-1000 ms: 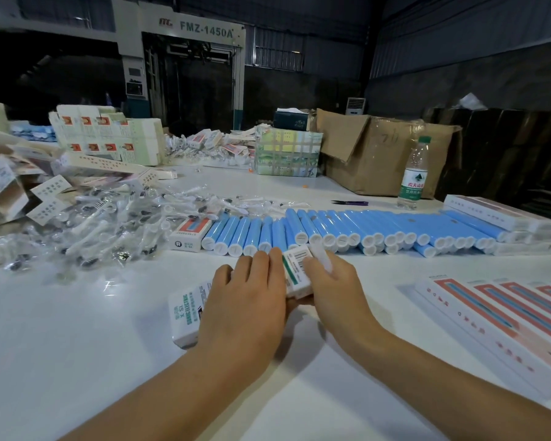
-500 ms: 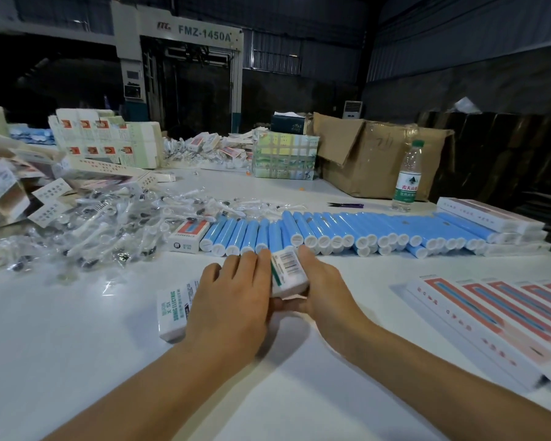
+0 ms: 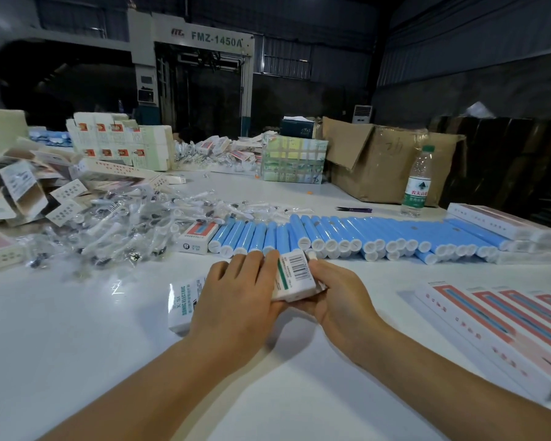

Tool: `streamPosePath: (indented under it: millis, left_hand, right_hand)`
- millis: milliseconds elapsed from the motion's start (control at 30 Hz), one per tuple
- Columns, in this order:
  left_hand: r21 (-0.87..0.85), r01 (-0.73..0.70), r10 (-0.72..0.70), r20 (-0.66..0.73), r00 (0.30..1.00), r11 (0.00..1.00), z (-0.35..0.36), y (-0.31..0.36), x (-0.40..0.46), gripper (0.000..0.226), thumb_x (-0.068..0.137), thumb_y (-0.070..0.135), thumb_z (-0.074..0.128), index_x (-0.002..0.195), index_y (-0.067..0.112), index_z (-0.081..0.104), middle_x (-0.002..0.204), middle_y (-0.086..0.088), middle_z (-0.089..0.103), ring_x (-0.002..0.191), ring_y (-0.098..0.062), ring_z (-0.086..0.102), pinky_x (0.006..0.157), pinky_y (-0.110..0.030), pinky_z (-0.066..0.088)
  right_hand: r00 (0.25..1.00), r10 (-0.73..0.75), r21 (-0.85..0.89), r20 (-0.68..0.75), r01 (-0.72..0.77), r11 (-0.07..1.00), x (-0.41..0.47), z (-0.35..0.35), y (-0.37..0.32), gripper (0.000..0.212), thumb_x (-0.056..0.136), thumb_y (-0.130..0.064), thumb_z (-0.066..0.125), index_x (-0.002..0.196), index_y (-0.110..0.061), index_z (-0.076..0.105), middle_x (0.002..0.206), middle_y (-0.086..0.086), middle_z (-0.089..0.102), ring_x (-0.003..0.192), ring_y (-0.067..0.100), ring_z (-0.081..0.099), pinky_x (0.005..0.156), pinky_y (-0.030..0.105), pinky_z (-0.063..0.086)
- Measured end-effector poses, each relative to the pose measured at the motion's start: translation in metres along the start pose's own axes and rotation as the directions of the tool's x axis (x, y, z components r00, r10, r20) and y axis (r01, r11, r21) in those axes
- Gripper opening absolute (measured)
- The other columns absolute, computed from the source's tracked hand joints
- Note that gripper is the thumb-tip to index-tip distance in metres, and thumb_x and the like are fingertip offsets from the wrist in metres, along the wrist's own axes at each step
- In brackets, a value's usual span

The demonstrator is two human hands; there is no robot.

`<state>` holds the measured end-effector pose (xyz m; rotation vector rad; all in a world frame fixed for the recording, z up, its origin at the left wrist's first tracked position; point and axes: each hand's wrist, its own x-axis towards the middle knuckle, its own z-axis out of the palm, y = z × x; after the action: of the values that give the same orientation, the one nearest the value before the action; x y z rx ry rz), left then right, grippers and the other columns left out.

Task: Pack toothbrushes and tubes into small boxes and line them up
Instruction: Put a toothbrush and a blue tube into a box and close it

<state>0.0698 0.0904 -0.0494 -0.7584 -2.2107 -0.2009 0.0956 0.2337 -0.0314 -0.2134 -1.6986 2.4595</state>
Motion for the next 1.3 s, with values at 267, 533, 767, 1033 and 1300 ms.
streamPosePath:
  millis: [267, 533, 767, 1033, 1300]
  left_hand:
    - [0.065, -0.084, 0.086, -0.023, 0.996, 0.994, 0.004, -0.001, 0.000, 0.063, 0.069, 0.037, 0.080, 0.114, -0.004, 0.064, 0.098, -0.017, 0.067, 0.083, -0.033, 0.065, 0.067, -0.041, 0.053]
    - [0.074, -0.080, 0.083, -0.036, 0.996, 0.994, 0.004, 0.007, 0.000, 0.066, 0.064, 0.034, 0.084, 0.115, -0.003, 0.064, 0.098, -0.018, 0.067, 0.083, -0.033, 0.065, 0.066, -0.040, 0.054]
    - [0.028, 0.004, -0.003, -0.029, 1.000, 1.000, 0.002, 0.003, 0.005, 0.071, 0.057, 0.035, 0.088, 0.112, -0.003, 0.065, 0.091, -0.014, 0.066, 0.076, -0.031, 0.064, 0.059, -0.038, 0.051]
    - [0.100, -0.011, 0.012, -0.005, 1.000, 0.995, 0.006, 0.002, 0.004, 0.074, 0.053, 0.036, 0.088, 0.110, -0.004, 0.065, 0.086, -0.014, 0.064, 0.073, -0.031, 0.062, 0.057, -0.037, 0.048]
    - [0.099, -0.019, 0.022, -0.031, 0.999, 0.995, 0.005, 0.002, 0.005, 0.073, 0.050, 0.037, 0.089, 0.108, -0.002, 0.067, 0.087, -0.013, 0.065, 0.073, -0.030, 0.063, 0.056, -0.036, 0.048]
  right_hand:
    - [1.000, 0.013, 0.055, 0.010, -0.014, 0.998, 0.000, -0.002, 0.002, 0.028, 0.098, -0.007, 0.038, 0.095, -0.004, 0.066, 0.087, 0.016, 0.073, 0.078, 0.026, 0.072, 0.063, 0.038, 0.059]
    - [0.992, -0.115, -0.071, -0.043, 0.112, 0.991, 0.003, -0.001, 0.011, 0.036, 0.099, -0.017, 0.038, 0.129, -0.018, 0.058, 0.092, 0.007, 0.071, 0.079, 0.013, 0.069, 0.066, 0.028, 0.056]
    - [0.930, -0.354, -0.409, -0.099, 0.287, 0.866, 0.002, -0.005, 0.005, 0.015, 0.090, -0.017, 0.060, 0.093, -0.030, 0.066, 0.095, -0.009, 0.068, 0.093, 0.013, 0.065, 0.085, 0.034, 0.055]
    - [0.806, -0.589, -0.638, -0.057, 0.424, 0.643, 0.000, -0.002, 0.016, 0.020, 0.087, -0.008, 0.065, 0.069, -0.014, 0.060, 0.075, 0.002, 0.062, 0.067, 0.006, 0.053, 0.060, 0.012, 0.040]
    - [0.881, -0.469, -0.508, -0.060, 0.377, 0.774, 0.006, -0.002, 0.009, 0.016, 0.092, -0.013, 0.060, 0.081, -0.024, 0.062, 0.078, -0.004, 0.065, 0.068, -0.005, 0.060, 0.057, 0.012, 0.047]
